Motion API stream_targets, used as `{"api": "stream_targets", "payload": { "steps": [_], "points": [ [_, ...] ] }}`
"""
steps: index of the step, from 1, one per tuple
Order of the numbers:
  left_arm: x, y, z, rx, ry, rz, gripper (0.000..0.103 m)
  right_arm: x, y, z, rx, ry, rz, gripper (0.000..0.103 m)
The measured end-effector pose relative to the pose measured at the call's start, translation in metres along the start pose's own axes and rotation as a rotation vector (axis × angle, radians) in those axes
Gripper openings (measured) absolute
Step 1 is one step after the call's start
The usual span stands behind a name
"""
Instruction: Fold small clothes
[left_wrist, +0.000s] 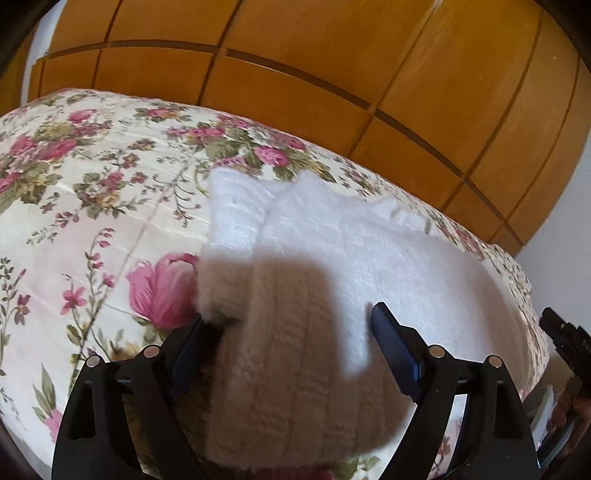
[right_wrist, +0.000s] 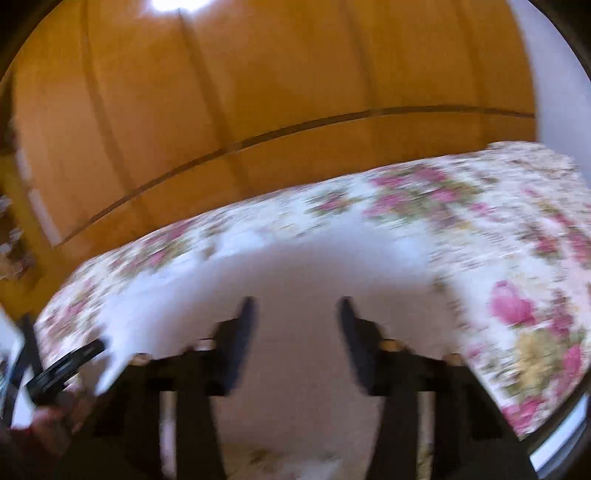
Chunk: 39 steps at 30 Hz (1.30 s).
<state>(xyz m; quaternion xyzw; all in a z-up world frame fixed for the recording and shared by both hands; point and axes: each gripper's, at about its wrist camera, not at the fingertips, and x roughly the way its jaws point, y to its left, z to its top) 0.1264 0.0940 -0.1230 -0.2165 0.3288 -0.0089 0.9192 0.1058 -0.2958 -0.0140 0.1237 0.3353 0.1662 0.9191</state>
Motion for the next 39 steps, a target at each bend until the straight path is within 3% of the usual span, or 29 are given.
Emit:
{"api": "stream_targets", "payload": {
  "steps": [2,4,10,14,19,25,33,35,36,39],
  "points": [
    [-0.001,0.002,0.0,-0.019,0.009,-0.022,0.083,0.006,0.011,-0.012,0.008,0.053,0.085,0.024],
    [-0.002,0.005,0.0,-0.046,0.018,-0.058,0.08,0.012,0.018,-0.023,0.0,0.09,0.116,0.016],
    [-0.005,0.016,0.003,-0.131,0.026,-0.152,0.077,0.051,0.013,-0.051,-0.043,0.239,0.034,0.011],
    [0.004,0.016,0.005,-0.122,0.045,-0.164,0.077,0.054,-0.002,-0.058,0.052,0.2,0.1,0.011],
    [0.013,0.013,0.009,-0.143,0.049,-0.18,0.077,0.053,0.013,-0.058,-0.014,0.185,0.037,0.013],
    [0.025,0.018,0.014,-0.24,0.079,-0.204,0.053,0.049,0.02,-0.063,-0.046,0.157,-0.011,0.013],
    [0.032,0.004,0.015,-0.205,0.11,-0.197,0.06,0.05,0.013,-0.063,0.012,0.168,0.011,0.014],
    [0.036,-0.003,0.018,-0.172,0.134,-0.169,0.051,0.051,0.013,-0.062,0.015,0.168,0.011,0.014],
    [0.04,-0.004,0.019,-0.176,0.153,-0.184,0.035,0.051,0.012,-0.061,0.019,0.169,0.012,0.014],
    [0.043,-0.01,0.024,-0.181,0.178,-0.196,0.028,0.052,0.009,-0.06,0.034,0.173,0.022,0.014]
  ]
}}
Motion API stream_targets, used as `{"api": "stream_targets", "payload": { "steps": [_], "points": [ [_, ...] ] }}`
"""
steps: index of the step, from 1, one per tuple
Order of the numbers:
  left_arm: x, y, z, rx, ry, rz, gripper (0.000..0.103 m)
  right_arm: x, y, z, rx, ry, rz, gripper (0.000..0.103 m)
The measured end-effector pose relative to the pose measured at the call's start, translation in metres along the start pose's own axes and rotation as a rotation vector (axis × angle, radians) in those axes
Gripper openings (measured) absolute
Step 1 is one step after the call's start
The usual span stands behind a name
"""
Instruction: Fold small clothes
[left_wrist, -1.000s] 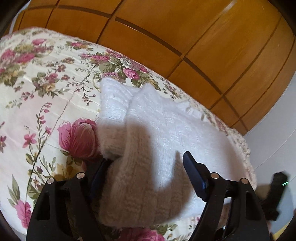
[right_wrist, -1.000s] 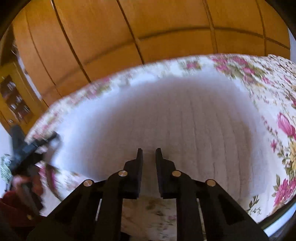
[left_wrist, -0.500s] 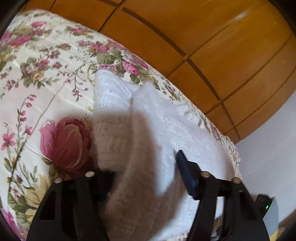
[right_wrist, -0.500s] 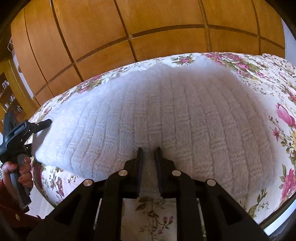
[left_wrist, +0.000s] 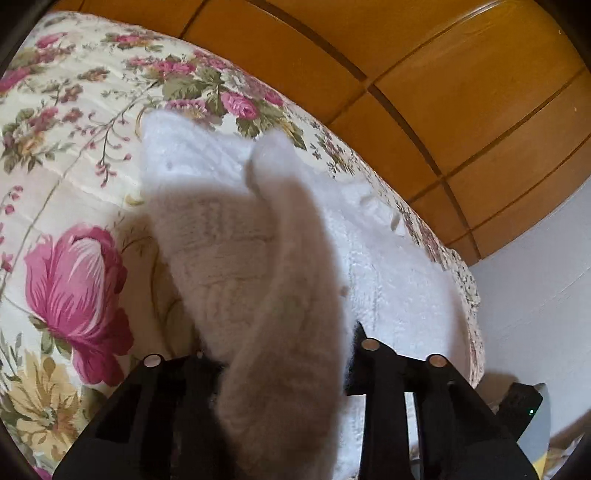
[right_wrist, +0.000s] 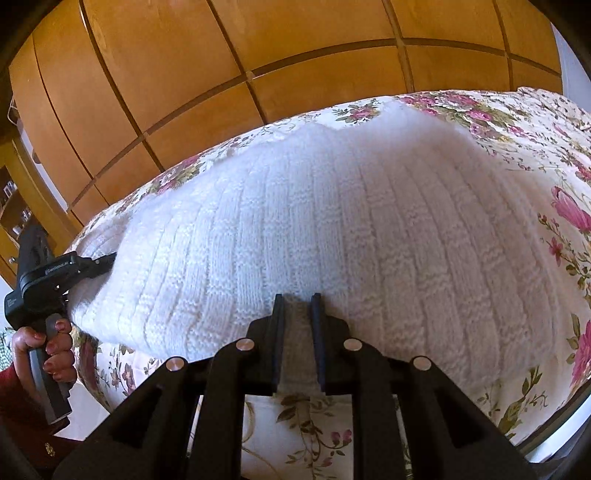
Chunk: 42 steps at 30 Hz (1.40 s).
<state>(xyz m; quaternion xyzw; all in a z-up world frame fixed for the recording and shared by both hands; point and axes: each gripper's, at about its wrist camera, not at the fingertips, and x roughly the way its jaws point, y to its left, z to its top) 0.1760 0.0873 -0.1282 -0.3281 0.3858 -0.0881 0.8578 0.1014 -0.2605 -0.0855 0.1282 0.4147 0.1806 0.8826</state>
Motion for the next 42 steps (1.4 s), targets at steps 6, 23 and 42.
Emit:
{"api": "stream_targets", "payload": {
  "steps": [6,23,42],
  "points": [
    [-0.011,-0.021,0.01,0.034,-0.035,-0.031,0.025,0.0,-0.004,0.001,0.014,0.001,0.008,0.014],
    [-0.011,-0.149,0.027,0.288,-0.055,-0.249,0.023,-0.006,-0.015,0.008,0.128,0.024,0.153,0.056],
    [0.015,-0.175,0.019,0.363,-0.009,-0.292,0.023,-0.026,-0.069,0.004,0.096,0.019,-0.288,0.1]
  ]
}}
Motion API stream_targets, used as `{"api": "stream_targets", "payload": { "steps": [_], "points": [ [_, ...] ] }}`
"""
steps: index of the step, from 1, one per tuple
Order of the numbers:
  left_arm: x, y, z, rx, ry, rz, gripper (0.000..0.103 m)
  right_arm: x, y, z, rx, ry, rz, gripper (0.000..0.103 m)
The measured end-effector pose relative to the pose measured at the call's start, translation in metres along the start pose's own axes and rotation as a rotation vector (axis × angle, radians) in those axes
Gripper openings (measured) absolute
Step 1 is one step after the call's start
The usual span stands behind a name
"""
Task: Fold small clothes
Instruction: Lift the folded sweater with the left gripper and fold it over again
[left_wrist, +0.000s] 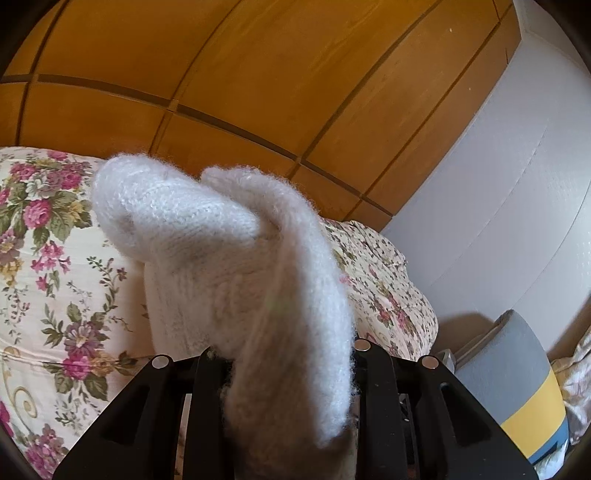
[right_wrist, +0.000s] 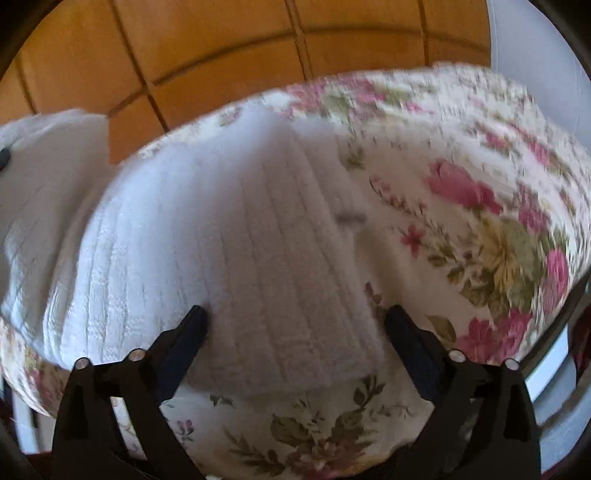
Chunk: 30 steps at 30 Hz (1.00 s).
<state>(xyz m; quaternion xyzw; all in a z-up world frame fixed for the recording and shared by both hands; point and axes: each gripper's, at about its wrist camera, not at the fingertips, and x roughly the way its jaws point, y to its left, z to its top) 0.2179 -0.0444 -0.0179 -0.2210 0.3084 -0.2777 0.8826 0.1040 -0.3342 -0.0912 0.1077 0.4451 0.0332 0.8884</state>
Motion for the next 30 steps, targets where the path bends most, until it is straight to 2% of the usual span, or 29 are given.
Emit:
{"api": "stream_targets", "payload": {
  "steps": [3,9,12,14,16,23,30],
  "points": [
    [0.004,-0.006,-0.003,0.012,0.009,-0.005,0.023,0.003,0.004,-0.002,-0.038,-0.01,-0.011,0.101],
    [0.017,-0.011,-0.006,0.029,0.037,-0.015,0.023,-0.004,-0.01,0.005,0.029,-0.028,0.033,0.101],
    [0.024,-0.015,-0.006,0.05,0.051,-0.011,0.023,-0.012,-0.023,0.01,0.102,-0.066,-0.014,0.101],
    [0.03,-0.018,-0.006,0.059,0.062,-0.011,0.023,-0.009,-0.031,0.01,0.125,-0.051,-0.045,0.101],
    [0.035,-0.02,-0.007,0.067,0.074,-0.01,0.023,-0.008,-0.036,0.007,0.14,-0.043,-0.036,0.101],
    [0.051,-0.029,-0.012,0.101,0.109,-0.012,0.023,-0.004,-0.036,0.006,0.127,-0.053,-0.038,0.101],
    [0.08,-0.057,-0.015,0.17,0.144,-0.025,0.023,-0.004,-0.038,0.004,0.134,-0.058,-0.025,0.101]
  ]
}}
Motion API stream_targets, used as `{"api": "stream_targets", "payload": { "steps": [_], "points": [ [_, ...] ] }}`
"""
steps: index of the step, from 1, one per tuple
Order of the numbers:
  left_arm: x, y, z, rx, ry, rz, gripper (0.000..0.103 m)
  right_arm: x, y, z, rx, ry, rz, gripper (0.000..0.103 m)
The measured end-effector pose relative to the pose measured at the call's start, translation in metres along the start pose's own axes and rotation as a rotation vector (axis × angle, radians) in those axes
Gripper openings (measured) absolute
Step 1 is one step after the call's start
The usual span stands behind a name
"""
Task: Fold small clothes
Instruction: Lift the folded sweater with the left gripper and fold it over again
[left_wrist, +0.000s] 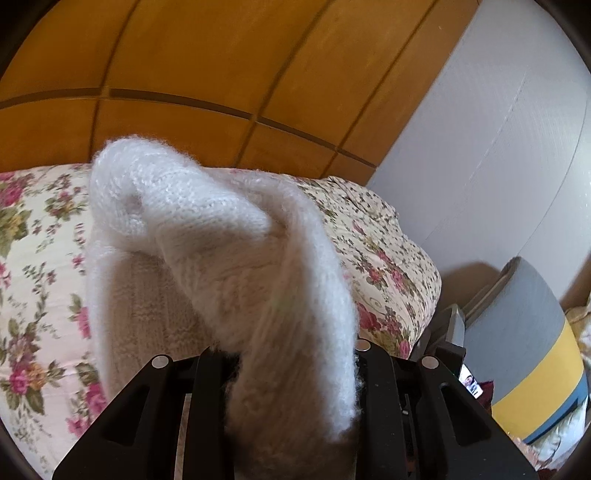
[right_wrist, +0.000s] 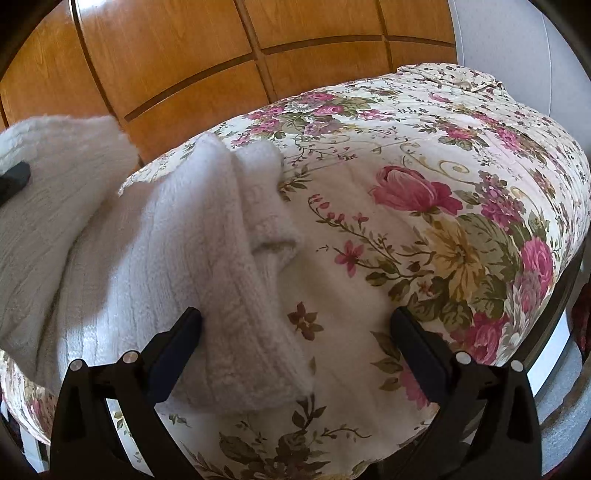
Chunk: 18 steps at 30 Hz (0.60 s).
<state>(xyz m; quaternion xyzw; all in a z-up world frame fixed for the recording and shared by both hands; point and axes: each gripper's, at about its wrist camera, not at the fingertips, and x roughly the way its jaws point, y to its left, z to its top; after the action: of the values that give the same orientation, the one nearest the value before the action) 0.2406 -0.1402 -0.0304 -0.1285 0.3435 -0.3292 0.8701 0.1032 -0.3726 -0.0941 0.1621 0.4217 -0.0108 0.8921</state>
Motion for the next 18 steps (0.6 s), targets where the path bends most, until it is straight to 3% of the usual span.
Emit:
{"api": "stream_targets", "payload": {
  "steps": [12,18],
  "points": [
    [0.063,-0.033,-0.018,0.175,0.124,0.089,0.025,0.001,-0.002,0.001,0.0,-0.003,0.013,0.101],
    [0.072,-0.039,-0.033,0.218,0.157,0.042,0.06,0.002,-0.002,0.001,-0.008,-0.008,0.016,0.101]
  ]
}}
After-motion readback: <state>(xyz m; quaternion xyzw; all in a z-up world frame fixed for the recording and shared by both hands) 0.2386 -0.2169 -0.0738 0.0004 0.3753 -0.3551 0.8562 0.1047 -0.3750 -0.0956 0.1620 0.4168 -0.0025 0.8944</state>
